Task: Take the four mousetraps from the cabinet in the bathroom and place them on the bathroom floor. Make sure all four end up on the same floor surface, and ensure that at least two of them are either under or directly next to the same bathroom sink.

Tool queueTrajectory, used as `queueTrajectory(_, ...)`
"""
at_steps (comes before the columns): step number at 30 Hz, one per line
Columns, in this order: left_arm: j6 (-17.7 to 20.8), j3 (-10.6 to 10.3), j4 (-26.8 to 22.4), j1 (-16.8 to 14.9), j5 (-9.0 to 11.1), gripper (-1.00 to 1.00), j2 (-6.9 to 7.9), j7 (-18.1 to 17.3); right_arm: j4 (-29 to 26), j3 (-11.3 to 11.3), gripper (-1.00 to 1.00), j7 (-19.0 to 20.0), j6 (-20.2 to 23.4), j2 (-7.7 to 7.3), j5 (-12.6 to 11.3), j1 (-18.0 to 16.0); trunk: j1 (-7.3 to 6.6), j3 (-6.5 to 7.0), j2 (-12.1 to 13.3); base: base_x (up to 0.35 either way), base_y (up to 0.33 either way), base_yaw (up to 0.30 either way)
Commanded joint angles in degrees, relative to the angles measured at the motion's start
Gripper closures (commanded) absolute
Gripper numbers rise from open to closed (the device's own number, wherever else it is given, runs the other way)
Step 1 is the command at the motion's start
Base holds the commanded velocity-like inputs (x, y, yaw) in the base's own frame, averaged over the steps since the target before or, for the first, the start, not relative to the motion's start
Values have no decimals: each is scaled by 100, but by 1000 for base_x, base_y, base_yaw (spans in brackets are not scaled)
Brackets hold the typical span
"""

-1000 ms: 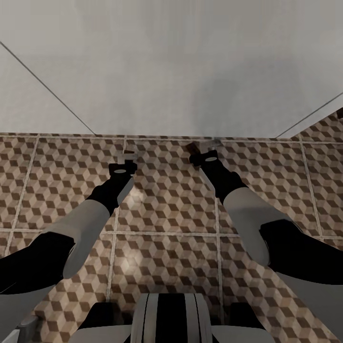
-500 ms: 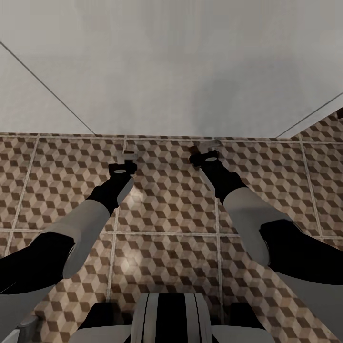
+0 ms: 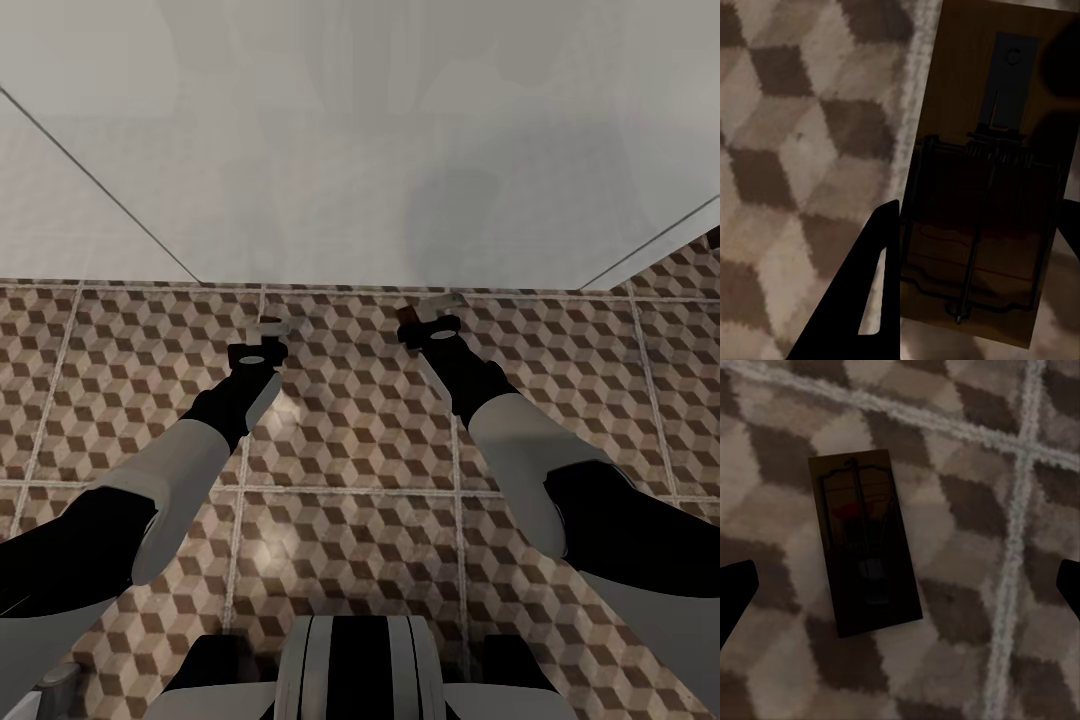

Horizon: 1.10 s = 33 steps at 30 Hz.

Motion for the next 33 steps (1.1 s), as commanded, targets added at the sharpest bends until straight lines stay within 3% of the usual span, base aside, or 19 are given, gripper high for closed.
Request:
queueTrajectory(1, 38, -52, -9, -2, 42, 100, 6, 69, -8, 19, -100, -17, 54, 0, 59, -1, -1, -3, -1, 0, 0, 0)
queueTrajectory(10, 37, -59, 28, -2, 42, 100, 6, 72, -2, 19, -100, -17, 52, 0, 59, -1, -1, -3, -1, 0, 0, 0)
queueTrajectory(11, 36, -59, 43, -2, 42, -100, 6, 74, 5, 19, -100, -17, 52, 0, 59, -1, -1, -3, -1, 0, 0, 0)
queueTrajectory(33, 34, -52, 69, -2, 42, -100, 14, 77, 18, 19, -100, -17, 52, 0, 59, -1, -1, -3, -1, 0, 0, 0)
